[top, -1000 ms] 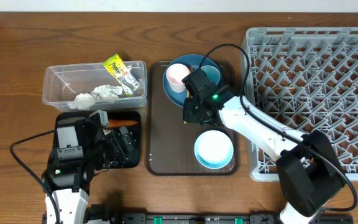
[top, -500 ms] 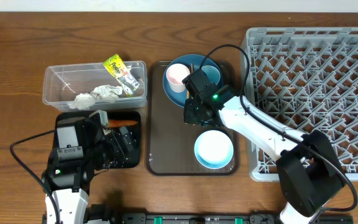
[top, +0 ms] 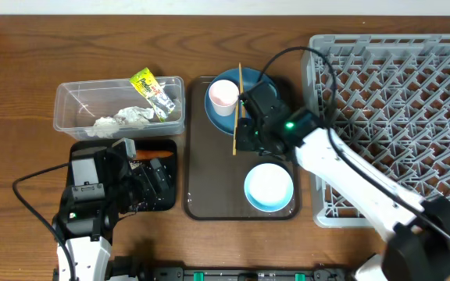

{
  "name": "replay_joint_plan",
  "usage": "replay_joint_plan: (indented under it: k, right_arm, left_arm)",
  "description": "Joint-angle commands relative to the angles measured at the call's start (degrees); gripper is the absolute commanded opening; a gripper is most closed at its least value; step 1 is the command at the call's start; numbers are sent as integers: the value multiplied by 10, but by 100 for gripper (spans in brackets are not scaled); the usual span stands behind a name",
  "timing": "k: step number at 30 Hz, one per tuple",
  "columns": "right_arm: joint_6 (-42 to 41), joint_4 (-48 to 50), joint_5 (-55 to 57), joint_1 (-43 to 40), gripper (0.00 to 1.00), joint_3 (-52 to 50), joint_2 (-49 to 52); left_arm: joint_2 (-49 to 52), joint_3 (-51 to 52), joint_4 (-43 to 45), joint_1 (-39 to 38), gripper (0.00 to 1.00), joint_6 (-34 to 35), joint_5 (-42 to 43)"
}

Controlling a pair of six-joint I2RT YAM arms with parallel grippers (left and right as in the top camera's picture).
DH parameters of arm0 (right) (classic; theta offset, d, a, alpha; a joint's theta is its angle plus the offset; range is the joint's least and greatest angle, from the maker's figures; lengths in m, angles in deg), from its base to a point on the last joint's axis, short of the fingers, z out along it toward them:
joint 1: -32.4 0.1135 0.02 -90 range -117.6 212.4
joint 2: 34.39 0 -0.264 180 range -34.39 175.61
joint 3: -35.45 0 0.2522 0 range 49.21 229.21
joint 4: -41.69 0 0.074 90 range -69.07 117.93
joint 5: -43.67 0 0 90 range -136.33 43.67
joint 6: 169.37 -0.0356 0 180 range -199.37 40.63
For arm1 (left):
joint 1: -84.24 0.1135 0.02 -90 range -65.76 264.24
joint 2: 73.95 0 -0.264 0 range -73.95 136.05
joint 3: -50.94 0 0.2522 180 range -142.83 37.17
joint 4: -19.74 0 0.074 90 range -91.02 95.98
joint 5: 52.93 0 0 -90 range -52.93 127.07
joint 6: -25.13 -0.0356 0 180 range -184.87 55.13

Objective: Sort waste into correct bins and load items into the dishwasher rack
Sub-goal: 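Grasp one chopstick with the right gripper and lift it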

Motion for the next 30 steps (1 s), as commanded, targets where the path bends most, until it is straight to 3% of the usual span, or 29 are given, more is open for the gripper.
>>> replay_joint_plan:
  k: [1,10,16,21,30]
  right_arm:
    - [26,-10,-1,-1,1,5,-31]
    - [148,-76,10,-19,1,5,-125]
    - [268,-154,104,-73,1,5,-185]
    - [281,-211,193,-114,1,4,-203]
    - [320,-224,198,-164,1,-21,-194]
  left_arm:
    - [-1,-9,-1,3,98,-6,-6]
    - [-1,-9,-1,3,98,-6,-6]
    - [-1,-9,-1,3,98,-6,-6]
    - [-1,-9,-1,3,98,-6,-6]
    - [-1,-9,-1,3,98,-6,-6]
